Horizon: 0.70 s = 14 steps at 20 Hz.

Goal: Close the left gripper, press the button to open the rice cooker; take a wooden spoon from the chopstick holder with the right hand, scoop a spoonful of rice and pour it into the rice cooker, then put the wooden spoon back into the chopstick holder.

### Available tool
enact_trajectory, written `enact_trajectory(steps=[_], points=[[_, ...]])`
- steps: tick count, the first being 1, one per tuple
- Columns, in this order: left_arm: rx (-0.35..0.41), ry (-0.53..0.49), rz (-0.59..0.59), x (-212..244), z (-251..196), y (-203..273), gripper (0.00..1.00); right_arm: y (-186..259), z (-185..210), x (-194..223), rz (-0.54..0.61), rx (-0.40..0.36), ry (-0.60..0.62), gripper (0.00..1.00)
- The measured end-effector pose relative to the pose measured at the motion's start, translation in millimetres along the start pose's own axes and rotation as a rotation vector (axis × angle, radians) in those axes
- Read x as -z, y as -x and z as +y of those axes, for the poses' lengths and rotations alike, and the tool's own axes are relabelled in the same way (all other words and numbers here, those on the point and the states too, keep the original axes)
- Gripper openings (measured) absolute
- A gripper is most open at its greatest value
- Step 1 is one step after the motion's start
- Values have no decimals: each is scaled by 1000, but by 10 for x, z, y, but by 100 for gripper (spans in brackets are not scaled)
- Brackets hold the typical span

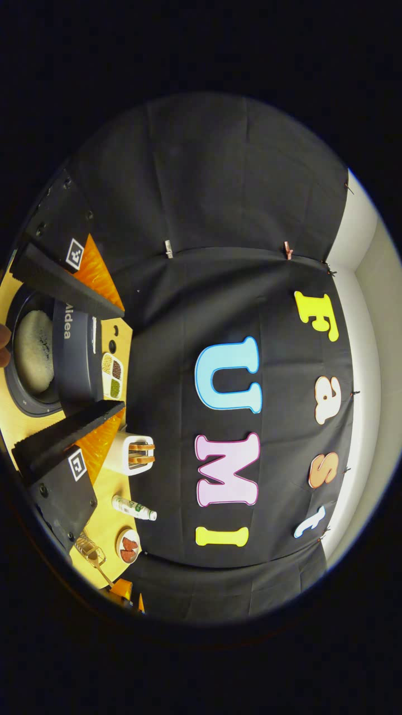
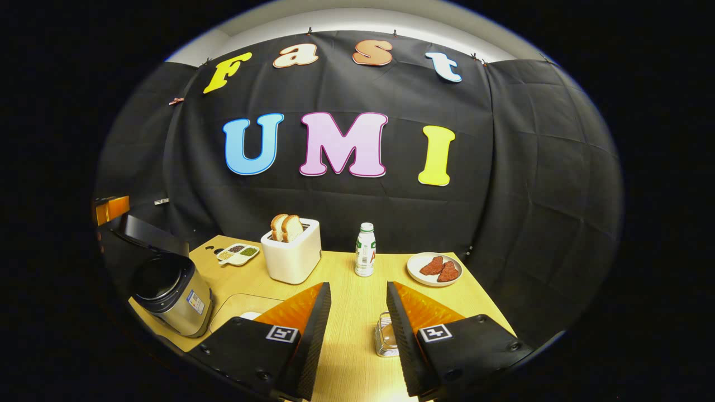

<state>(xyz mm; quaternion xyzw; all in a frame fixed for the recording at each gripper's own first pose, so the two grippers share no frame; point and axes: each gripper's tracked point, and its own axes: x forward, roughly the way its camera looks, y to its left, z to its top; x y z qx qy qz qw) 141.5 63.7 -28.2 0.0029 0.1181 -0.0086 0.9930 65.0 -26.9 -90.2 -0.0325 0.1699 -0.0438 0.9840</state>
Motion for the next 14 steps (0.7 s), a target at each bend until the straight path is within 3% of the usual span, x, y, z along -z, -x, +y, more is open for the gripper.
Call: enact_trajectory(steps=[14], points=[[-34, 40, 199, 1163, -91, 339, 100, 90, -84, 164, 30, 10, -9, 64]])
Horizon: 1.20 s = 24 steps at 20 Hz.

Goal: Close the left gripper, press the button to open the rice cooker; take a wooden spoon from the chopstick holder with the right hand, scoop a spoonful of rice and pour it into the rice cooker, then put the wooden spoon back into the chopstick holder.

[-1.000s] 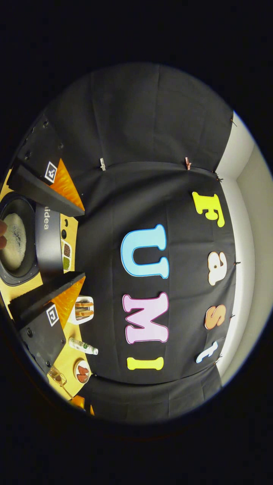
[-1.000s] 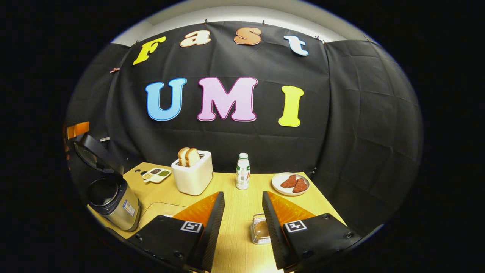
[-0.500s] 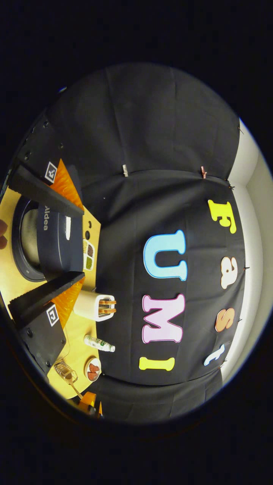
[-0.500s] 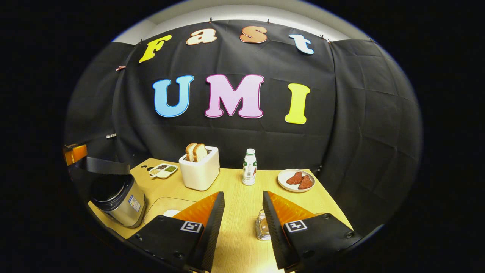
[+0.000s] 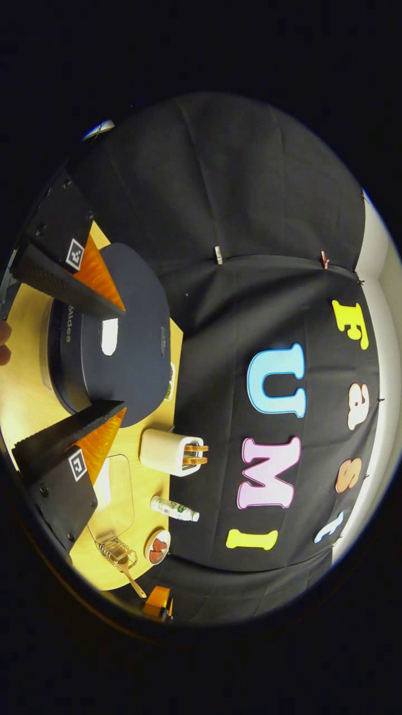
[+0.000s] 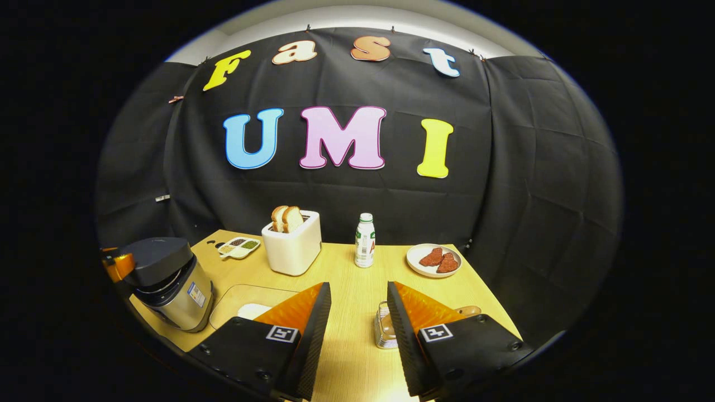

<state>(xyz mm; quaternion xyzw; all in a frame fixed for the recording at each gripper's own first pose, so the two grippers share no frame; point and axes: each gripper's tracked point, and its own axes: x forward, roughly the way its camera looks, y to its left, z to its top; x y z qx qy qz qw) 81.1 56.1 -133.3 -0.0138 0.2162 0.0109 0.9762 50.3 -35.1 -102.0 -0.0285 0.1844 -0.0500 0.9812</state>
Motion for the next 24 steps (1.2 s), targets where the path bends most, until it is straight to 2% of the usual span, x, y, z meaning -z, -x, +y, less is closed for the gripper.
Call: enact_trajectory(steps=[8, 24], points=[[-65, 25, 3, 240, 56, 22, 100, 47, -72, 140, 30, 21, -22, 64], [-60, 35, -47, 381, 50, 24, 100, 62, 76, 239, 63, 4, -15, 64]])
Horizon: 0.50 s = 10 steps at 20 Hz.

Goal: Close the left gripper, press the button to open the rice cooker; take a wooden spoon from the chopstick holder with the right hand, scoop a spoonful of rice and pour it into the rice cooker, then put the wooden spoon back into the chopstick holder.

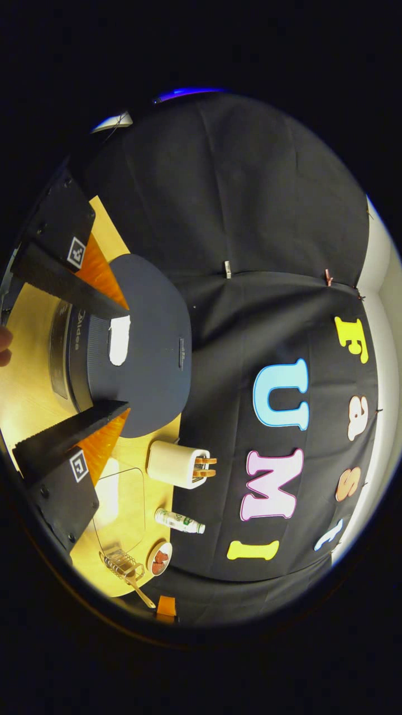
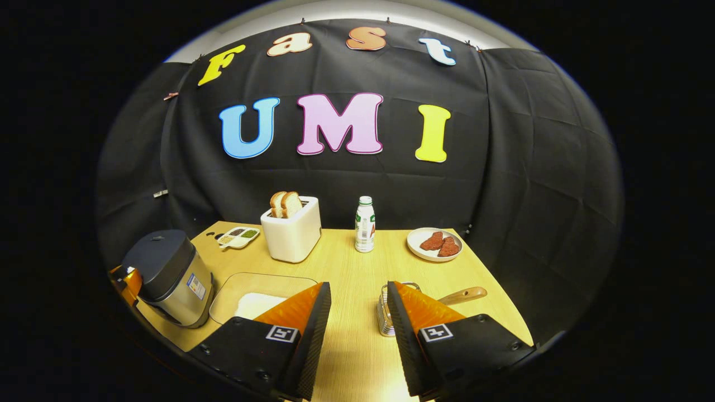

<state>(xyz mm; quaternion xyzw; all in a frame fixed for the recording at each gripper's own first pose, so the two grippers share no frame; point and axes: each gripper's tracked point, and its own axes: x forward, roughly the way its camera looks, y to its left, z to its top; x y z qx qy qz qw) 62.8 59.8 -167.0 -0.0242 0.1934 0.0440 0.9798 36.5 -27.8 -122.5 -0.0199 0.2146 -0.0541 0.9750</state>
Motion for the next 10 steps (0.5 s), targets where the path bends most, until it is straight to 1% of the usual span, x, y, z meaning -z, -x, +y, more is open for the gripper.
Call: enact_trajectory(steps=[1, 2, 4, 5, 8, 9, 10], points=[[1, 0, -4, 4, -3, -8, 100, -6, -5, -2, -1, 0, 1, 62], [2, -1, -12, -3, -4, -18, 100, -10, -7, -2, -1, 0, 1, 64], [2, -9, -17, 0, -7, -7, 100, -10, -14, 15, 3, 1, -2, 63], [0, -8, -19, 5, -4, -8, 100, -10, -23, 21, 7, 3, -5, 65], [3, -12, -41, -34, -17, 2, 100, -1, -11, -5, 4, 0, -13, 64], [3, -21, -41, -32, -18, -15, 100, -3, -15, -38, -2, -1, -14, 63], [8, -16, -40, -56, -25, -27, 100, -2, -15, -70, -9, -2, -15, 65]])
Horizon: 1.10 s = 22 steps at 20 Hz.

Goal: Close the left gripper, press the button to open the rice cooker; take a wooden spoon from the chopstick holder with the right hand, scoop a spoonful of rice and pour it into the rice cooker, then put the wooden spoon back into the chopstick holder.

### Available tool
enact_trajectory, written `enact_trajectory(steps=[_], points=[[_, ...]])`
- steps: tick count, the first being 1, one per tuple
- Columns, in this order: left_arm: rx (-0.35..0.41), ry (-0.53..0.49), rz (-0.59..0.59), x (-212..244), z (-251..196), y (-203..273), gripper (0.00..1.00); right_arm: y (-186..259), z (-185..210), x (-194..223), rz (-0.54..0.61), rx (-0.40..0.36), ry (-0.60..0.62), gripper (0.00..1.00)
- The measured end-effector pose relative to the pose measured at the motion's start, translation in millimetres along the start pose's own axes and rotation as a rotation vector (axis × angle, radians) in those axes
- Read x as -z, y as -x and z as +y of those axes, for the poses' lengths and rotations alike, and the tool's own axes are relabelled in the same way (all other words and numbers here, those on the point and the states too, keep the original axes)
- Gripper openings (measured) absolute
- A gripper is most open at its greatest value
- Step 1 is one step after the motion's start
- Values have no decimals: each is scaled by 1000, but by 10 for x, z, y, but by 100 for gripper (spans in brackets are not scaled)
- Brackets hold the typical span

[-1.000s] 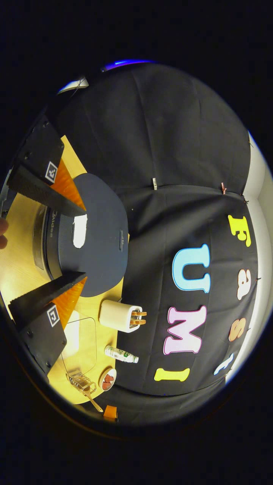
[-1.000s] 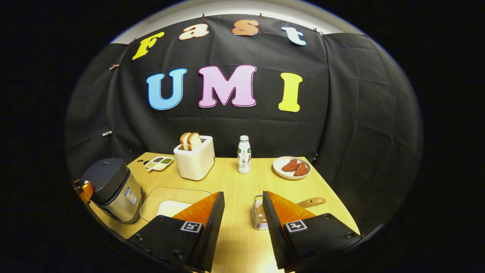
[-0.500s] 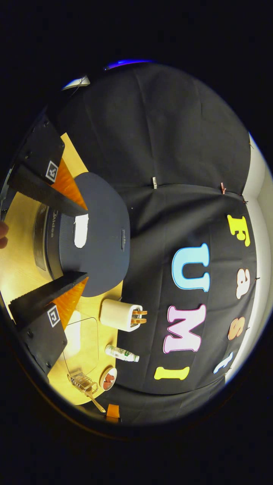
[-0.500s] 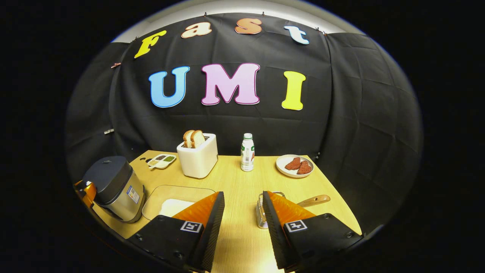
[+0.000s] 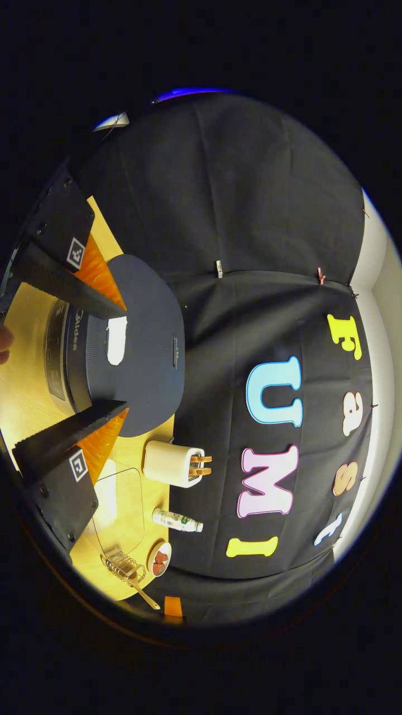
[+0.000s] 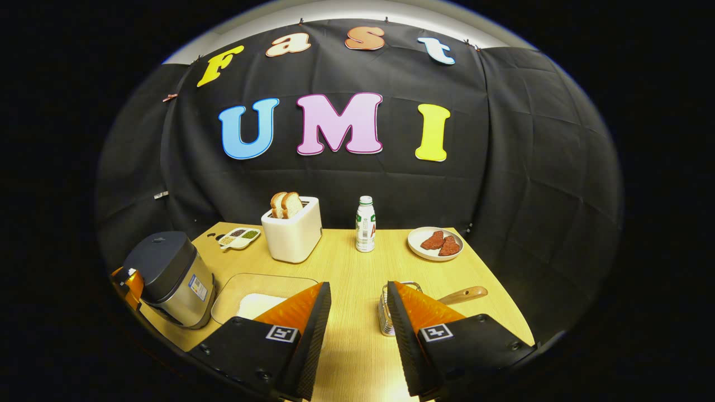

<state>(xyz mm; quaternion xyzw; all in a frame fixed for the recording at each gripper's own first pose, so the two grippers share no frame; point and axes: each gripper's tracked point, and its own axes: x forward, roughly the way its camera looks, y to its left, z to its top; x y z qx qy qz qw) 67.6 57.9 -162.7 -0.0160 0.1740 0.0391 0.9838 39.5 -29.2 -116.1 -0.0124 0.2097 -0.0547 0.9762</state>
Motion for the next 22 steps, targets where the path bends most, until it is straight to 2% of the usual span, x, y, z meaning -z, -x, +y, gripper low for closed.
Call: enact_trajectory(steps=[2, 4, 5, 7, 9, 13, 15, 19, 22], points=[[-6, 0, -27, -121, 18, 34, 100, 6, 14, -58, -14, -4, -2, 64], [-54, -27, -69, -299, 94, 58, 97, 30, 41, -89, -23, -19, -6, 65], [-58, -32, -94, -418, 70, 85, 97, 36, 47, -101, -24, -23, -7, 69], [-41, -37, -141, -646, -50, 142, 96, 42, 55, -132, -31, -29, -9, 78], [-12, -51, -169, -822, -201, 196, 96, 64, 82, -192, -43, -40, -19, 82], [20, -67, -199, -1070, -375, 319, 97, 154, 113, -415, -96, -47, -30, 84], [18, -57, -196, -1114, -414, 351, 98, 202, 140, -528, -130, -52, -17, 91], [25, -57, -188, -1130, -533, 385, 98, 290, 211, -706, -190, -62, 0, 97], [36, -62, -189, -1149, -582, 411, 98, 317, 236, -769, -214, -67, 15, 97]])
